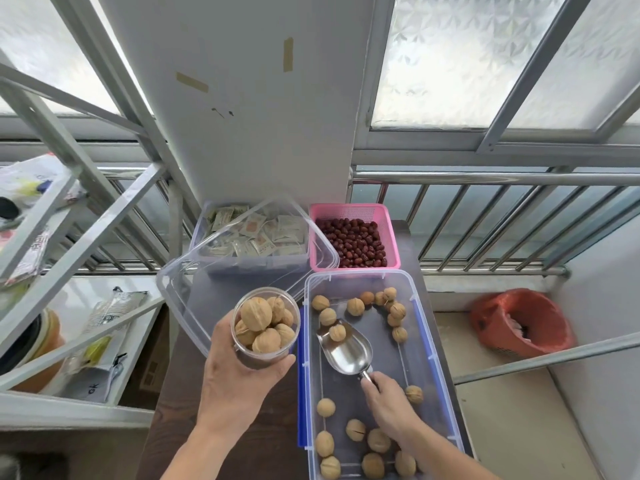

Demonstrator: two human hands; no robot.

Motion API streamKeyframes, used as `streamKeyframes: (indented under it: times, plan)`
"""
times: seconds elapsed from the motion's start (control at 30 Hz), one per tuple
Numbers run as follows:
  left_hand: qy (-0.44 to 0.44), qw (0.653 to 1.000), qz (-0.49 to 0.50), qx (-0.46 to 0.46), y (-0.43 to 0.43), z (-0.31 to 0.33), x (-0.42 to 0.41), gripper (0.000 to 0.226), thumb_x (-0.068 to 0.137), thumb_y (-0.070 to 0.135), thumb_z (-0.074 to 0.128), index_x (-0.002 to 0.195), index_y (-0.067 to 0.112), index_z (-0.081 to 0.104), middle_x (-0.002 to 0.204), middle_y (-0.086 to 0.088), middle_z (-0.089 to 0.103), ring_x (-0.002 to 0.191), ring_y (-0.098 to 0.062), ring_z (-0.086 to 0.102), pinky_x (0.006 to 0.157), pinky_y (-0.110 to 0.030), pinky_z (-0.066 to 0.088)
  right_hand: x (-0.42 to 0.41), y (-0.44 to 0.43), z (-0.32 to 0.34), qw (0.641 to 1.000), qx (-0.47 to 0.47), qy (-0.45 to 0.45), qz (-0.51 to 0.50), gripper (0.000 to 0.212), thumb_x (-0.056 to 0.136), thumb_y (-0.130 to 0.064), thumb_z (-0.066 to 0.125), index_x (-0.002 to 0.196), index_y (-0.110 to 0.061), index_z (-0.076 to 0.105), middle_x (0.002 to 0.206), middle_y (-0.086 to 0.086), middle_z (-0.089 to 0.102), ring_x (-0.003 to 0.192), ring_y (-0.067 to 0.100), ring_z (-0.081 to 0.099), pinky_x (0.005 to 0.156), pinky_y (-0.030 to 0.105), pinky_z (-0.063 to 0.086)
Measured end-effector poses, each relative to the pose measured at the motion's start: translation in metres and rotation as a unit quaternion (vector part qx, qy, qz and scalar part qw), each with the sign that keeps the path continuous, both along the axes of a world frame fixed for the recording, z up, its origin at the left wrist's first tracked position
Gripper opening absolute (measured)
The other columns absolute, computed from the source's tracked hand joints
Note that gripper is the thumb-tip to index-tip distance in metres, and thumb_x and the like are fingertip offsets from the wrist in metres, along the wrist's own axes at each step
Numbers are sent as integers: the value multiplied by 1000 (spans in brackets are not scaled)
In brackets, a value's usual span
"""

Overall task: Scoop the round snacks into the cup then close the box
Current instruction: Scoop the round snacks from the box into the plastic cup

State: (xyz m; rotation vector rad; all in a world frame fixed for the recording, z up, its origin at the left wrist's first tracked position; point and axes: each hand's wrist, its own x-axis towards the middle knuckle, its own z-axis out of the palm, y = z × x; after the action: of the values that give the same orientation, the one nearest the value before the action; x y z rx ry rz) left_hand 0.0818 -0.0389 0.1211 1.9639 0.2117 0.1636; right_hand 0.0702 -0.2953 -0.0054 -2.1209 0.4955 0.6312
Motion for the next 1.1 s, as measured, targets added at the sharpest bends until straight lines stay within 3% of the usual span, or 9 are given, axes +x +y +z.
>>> streamKeyframes:
  times: [0.17, 0.57, 0.73, 0.93, 1.1]
  plan:
    - [2, 1000, -4, 6, 2, 0, 0, 88, 48, 22, 101, 119, 40, 52, 110, 12, 68, 104, -4, 64, 85, -21, 48, 27, 12, 18, 998, 14, -24, -50, 31, 98, -26, 43, 68, -18, 47, 67, -1, 51, 65, 16, 46, 60, 33, 35]
    - [5, 1000, -7, 6, 4, -6, 4, 90, 49, 23, 101, 114, 53, 48, 111, 31, 60, 105, 5, 60, 85, -19, 48, 14, 2, 16, 996, 54, -66, -29, 32, 100, -30, 44, 70, -19, 48, 65, -3, 49, 62, 11, 42, 61, 32, 36]
    - [8, 1000, -19, 17, -1, -9, 8, 90, 49, 25, 101, 114, 53, 46, 110, 27, 60, 106, 10, 56, 84, -18, 47, 1, -9, 36, 991, 93, -79, -44, 35, 103, -26, 44, 69, -18, 43, 63, -2, 42, 59, 12, 35, 58, 32, 31]
    - [6, 998, -37, 56, -7, -10, 10, 93, 51, 34, 100, 119, 55, 40, 115, 27, 56, 107, 13, 53, 80, -11, 43, -11, -33, 66, 989, 85, -118, -28, 25, 102, -25, 48, 83, -14, 60, 58, -6, 43, 56, 11, 37, 55, 36, 32]
    - [5, 995, -68, 70, -11, -8, 12, 91, 53, 34, 98, 120, 51, 39, 116, 29, 52, 108, 17, 50, 71, -1, 42, -18, -63, 137, 985, 42, -161, 54, 24, 100, -15, 53, 80, -14, 65, 52, -8, 44, 52, 3, 38, 51, 20, 33]
